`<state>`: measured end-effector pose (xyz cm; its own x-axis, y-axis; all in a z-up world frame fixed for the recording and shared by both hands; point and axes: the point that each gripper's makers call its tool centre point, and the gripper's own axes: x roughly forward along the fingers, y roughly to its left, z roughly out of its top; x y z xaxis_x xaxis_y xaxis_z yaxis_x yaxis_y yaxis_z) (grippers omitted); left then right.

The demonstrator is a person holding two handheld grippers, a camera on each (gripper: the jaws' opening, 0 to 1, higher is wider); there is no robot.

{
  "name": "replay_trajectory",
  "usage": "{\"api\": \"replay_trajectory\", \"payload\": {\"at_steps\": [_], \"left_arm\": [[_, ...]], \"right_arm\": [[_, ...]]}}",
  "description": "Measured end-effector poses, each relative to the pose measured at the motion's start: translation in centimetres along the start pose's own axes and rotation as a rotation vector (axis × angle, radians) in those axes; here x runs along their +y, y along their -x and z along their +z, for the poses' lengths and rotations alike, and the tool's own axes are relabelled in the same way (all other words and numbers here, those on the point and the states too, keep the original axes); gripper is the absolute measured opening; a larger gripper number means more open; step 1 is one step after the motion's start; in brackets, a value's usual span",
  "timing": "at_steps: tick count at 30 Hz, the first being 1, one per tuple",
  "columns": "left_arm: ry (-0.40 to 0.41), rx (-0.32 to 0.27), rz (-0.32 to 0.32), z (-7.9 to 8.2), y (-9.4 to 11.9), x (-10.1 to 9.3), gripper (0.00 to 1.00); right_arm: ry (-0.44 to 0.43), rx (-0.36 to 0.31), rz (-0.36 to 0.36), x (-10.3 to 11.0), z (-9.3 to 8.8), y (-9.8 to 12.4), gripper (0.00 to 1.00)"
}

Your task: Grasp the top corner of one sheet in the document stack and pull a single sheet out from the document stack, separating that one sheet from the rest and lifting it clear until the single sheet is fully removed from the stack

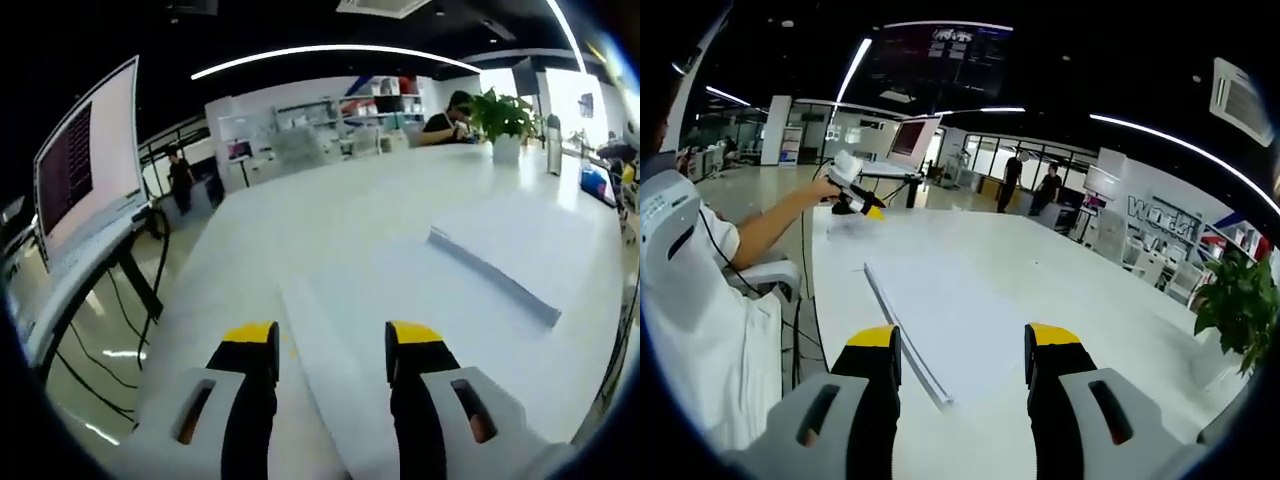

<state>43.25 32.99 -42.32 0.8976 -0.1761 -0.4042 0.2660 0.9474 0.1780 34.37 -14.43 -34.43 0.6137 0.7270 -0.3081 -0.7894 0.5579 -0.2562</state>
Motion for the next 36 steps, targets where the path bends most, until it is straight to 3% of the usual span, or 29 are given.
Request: {"api": "replay_trajectory", "payload": {"at_steps": [9, 21, 31, 36], "left_arm": [[-0.014, -0.036, -0.01, 1.6, 0.6, -0.9, 0.5], [-0.031, -0.133, -0.114, 5.0, 3.1, -4.5, 0.54], [-0.062, -0.197, -0.131, 7.7, 4.7, -6.1, 0.54], [-0.06, -0.225, -0.173, 8.5, 5.1, -7.4, 0.54]], "right_arm": [[0.0, -0.008, -0.005, -0.1, 0.3, 0.2, 0.49], [0.001, -0.01, -0.008, -0.1, 0.5, 0.2, 0.49], [0.002, -0.014, -0.011, -0.1, 0.6, 0.4, 0.49], [0.001, -0.02, -0.013, -0.1, 0.7, 0.5, 0.49]]}}
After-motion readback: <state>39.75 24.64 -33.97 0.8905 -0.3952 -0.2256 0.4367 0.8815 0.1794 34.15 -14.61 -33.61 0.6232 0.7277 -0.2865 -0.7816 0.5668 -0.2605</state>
